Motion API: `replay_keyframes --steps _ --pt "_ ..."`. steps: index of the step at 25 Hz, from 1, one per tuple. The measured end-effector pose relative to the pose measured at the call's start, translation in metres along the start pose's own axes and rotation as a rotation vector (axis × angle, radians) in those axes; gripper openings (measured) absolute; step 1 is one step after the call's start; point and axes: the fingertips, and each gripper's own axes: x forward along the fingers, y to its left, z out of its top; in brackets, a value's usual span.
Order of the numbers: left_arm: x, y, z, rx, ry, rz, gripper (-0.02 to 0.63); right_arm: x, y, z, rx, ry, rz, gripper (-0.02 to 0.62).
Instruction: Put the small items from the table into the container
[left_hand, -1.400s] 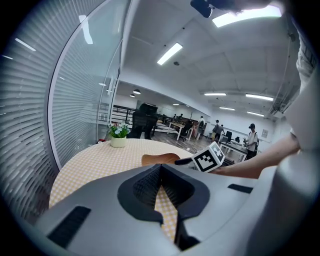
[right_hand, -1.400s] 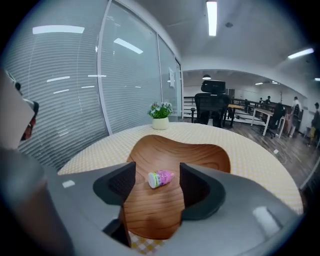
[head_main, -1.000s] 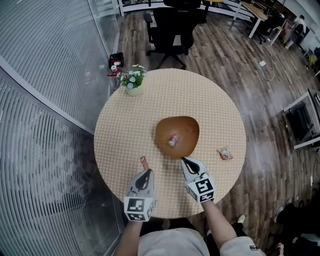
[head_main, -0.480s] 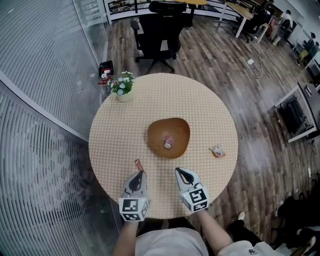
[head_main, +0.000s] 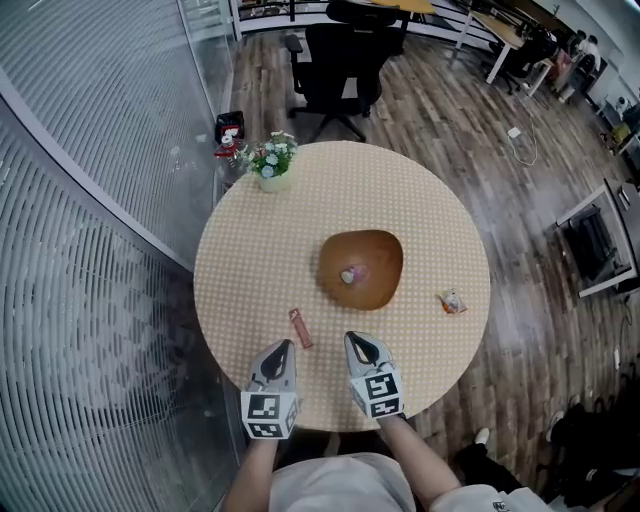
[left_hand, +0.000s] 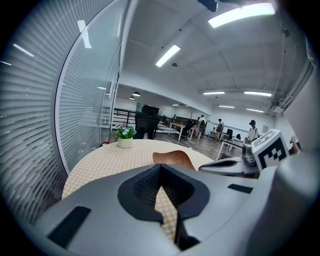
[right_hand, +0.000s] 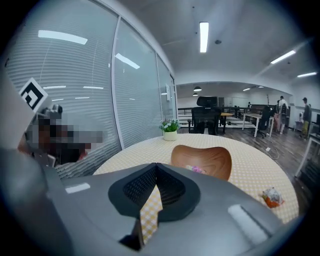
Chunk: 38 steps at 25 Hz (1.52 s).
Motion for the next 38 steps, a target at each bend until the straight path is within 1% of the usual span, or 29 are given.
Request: replay_keyframes --steps 2,3,6,8,12,14,19,26,28,31,34,38 --pt "-0.008 0.011 -0.004 -0.008 0.002 0.01 0.006 0.022 0.016 -0.015 -0.027 0.051 0.023 0.003" --pt "-0.012 0.017 -0.006 -0.012 0.002 0.017 0.006 0.033 0.026 -0.024 -0.035 0.079 0.042 0.015" --pt "-0.028 0.032 -0.009 -0.017 0.003 0.034 0.005 0.062 0.051 -0.048 -0.049 0.152 0.087 0.096" --pt "-0.038 0.042 -0.01 -0.019 0.009 0.041 0.006 0.077 0.062 -0.059 -0.069 0.184 0.093 0.11" --pt "-0.05 0.059 -0.017 -0.026 0.019 0.055 0.005 0.107 0.071 -0.082 -0.08 0.249 0.096 0.199" --pt "-0.053 0.065 -0.025 -0.03 0.025 0.066 0.005 0.12 0.071 -0.096 -0.076 0.288 0.089 0.224" --pt "-0.063 0.078 -0.027 -0.042 0.031 0.096 0.006 0.147 0.07 -0.116 -0.096 0.371 0.074 0.225" --pt "-0.069 0.098 -0.033 -0.051 0.045 0.136 0.006 0.159 0.073 -0.137 -0.11 0.45 0.044 0.218" --pt "-0.069 0.101 -0.031 -0.053 0.045 0.143 0.006 0.159 0.073 -0.141 -0.108 0.48 0.042 0.13" --pt "-0.068 0.104 -0.03 -0.051 0.044 0.148 0.006 0.16 0.072 -0.143 -0.074 0.5 0.051 0.114" --pt "-0.064 0.102 -0.029 -0.053 0.043 0.147 0.005 0.16 0.072 -0.143 -0.067 0.517 0.075 0.104" --pt "-0.056 0.095 -0.026 -0.042 0.042 0.134 0.006 0.156 0.068 -0.134 -0.07 0.498 0.096 0.101"
